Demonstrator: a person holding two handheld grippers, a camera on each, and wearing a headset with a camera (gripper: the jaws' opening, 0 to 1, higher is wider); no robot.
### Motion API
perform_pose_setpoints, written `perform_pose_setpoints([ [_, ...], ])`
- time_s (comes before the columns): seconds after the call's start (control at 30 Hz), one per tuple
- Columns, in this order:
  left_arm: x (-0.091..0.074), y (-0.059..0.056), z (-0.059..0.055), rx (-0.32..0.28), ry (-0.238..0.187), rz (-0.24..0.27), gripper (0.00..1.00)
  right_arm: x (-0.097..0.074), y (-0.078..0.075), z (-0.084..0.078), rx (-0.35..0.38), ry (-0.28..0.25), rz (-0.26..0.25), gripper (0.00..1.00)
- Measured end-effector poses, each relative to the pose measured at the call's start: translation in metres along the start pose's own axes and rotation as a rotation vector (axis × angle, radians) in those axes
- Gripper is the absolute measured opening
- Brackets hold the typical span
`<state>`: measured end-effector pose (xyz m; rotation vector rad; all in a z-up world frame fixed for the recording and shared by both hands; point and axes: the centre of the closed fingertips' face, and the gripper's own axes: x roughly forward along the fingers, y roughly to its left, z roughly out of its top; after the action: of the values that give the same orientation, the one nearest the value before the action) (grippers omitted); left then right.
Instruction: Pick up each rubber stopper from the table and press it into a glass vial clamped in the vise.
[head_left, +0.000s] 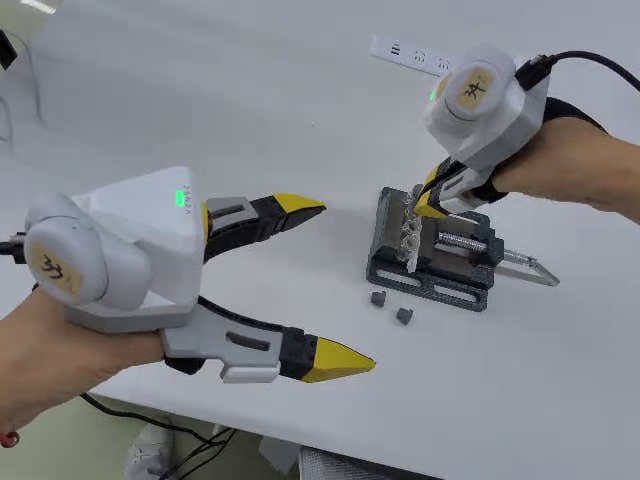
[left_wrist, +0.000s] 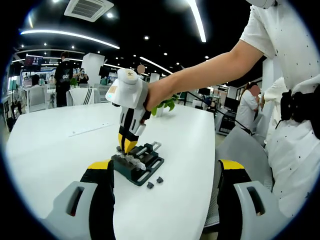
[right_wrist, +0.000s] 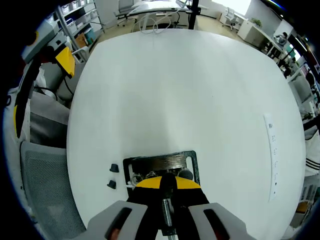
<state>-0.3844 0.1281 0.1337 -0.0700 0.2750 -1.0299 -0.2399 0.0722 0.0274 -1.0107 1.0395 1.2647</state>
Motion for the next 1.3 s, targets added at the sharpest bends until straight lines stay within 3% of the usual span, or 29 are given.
perform_pose_setpoints([
  [0.37, -0.002, 0.001, -0.001, 0.007, 0.016, -0.001, 0.84, -0.002, -0.002, -0.001, -0.003, -0.03, -0.015, 0.06],
  [0.53, -0.003, 0.002, 0.001, 0.013, 0.021, -0.003, 0.83, -0.011, -0.001, -0.001, 0.002, -0.071, -0.038, 0.09],
  [0.77, -0.005, 0.001, 0.002, 0.023, 0.032, -0.01, 0.84, -0.032, 0.004, 0.002, 0.085, -0.194, -0.063, 0.18],
  [1.03, -0.008, 0.0, 0.002, 0.033, 0.051, -0.014, 0.84, -0.064, 0.005, -0.008, 0.204, -0.363, -0.125, 0.36],
  [1.3, -0.009, -0.002, 0.003, 0.047, 0.077, -0.028, 0.85, -0.093, 0.017, -0.022, 0.304, -0.519, -0.184, 0.51],
])
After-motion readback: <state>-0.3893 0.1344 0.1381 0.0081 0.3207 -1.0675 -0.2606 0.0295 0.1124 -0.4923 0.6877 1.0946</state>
